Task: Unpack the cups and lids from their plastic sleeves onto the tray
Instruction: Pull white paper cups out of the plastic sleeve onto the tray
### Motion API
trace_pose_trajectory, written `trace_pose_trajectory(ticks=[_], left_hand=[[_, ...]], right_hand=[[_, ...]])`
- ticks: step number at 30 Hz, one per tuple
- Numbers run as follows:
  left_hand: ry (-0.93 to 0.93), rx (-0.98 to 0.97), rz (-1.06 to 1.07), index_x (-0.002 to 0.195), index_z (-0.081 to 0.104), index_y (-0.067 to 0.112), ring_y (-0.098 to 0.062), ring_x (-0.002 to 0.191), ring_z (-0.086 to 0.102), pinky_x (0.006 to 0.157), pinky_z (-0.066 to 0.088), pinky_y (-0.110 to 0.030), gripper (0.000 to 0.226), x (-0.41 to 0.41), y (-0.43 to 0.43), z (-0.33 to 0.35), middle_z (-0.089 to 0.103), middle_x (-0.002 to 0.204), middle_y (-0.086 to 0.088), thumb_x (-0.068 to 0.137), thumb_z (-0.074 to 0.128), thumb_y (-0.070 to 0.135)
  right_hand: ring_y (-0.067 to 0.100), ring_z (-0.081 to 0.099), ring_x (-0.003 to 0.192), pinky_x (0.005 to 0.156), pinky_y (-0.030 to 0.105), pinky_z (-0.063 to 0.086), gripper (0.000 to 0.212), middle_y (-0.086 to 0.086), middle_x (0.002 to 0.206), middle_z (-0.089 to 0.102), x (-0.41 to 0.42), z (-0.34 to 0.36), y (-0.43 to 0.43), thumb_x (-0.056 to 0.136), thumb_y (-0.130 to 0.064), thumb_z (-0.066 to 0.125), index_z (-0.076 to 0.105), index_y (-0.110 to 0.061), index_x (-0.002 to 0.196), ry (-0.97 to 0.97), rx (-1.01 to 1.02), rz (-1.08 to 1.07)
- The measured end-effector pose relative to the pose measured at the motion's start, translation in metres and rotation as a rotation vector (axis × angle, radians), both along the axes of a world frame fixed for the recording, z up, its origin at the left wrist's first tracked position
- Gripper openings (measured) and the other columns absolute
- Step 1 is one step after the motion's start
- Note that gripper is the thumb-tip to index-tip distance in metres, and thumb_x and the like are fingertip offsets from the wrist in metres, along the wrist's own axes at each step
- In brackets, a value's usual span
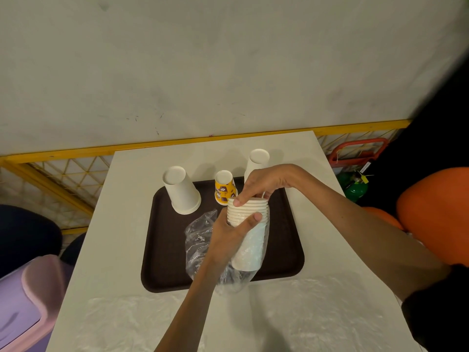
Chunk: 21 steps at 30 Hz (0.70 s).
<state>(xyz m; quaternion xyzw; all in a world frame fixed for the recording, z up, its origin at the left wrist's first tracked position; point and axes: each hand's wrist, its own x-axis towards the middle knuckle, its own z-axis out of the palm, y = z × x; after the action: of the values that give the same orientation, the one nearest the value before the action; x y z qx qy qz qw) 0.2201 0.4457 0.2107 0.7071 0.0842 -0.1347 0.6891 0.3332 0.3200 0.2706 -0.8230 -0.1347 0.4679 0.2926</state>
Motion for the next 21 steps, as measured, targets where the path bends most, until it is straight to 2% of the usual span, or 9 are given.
trace_pose_trajectory(ticks=[5,8,13,16,21], left_hand=[[-0.012,-0.017,-0.013,0.108,0.050,0.030,-0.010,0.096,0.063,0.073,0.052,-0.017,0.035,-0.002,-0.001,0.004,0.063,0.106,0.003,0.078,0.070,0.028],[-0.017,-0.022,-0.012,0.107,0.051,0.030,-0.011,0.096,0.063,0.071,0.052,-0.015,0.035,-0.002,-0.001,0.005,0.064,0.107,0.003,0.077,0.070,0.029],[-0.020,-0.030,-0.009,0.116,0.052,0.025,-0.012,0.099,0.063,0.075,0.053,-0.018,0.052,-0.004,-0.001,0.005,0.065,0.109,0.002,0.069,0.071,0.037],[-0.016,-0.017,-0.025,0.124,0.051,0.020,-0.016,0.104,0.063,0.081,0.053,-0.023,0.068,-0.006,-0.001,0.004,0.064,0.114,-0.001,0.063,0.070,0.043],[0.016,-0.010,-0.005,0.122,0.054,0.019,-0.014,0.099,0.065,0.072,0.053,-0.019,0.071,-0.007,0.001,-0.001,0.067,0.111,0.000,0.062,0.081,0.047]], right_hand=[[0.012,0.062,0.088,0.062,0.012,0.051,0.017,-0.001,0.098,0.063,-0.001,0.005,-0.002,0.090,-0.035,0.059,0.058,-0.020,0.097,0.016,0.021,-0.009],[0.011,0.063,0.085,0.061,0.012,0.051,0.015,-0.001,0.097,0.064,-0.002,0.007,-0.001,0.089,-0.036,0.060,0.060,-0.021,0.092,0.006,0.026,-0.008],[0.010,0.063,0.080,0.058,0.012,0.051,0.017,0.000,0.093,0.065,-0.001,0.009,-0.001,0.090,-0.034,0.059,0.060,-0.017,0.091,-0.003,0.027,-0.023],[0.012,0.062,0.084,0.061,0.013,0.052,0.027,0.004,0.102,0.063,0.000,0.010,-0.001,0.090,-0.035,0.059,0.058,-0.012,0.103,-0.028,0.002,-0.017],[0.020,0.058,0.101,0.082,0.028,0.051,0.039,0.008,0.110,0.060,0.002,0.015,-0.004,0.089,-0.038,0.059,0.059,-0.008,0.113,-0.102,0.002,-0.039]])
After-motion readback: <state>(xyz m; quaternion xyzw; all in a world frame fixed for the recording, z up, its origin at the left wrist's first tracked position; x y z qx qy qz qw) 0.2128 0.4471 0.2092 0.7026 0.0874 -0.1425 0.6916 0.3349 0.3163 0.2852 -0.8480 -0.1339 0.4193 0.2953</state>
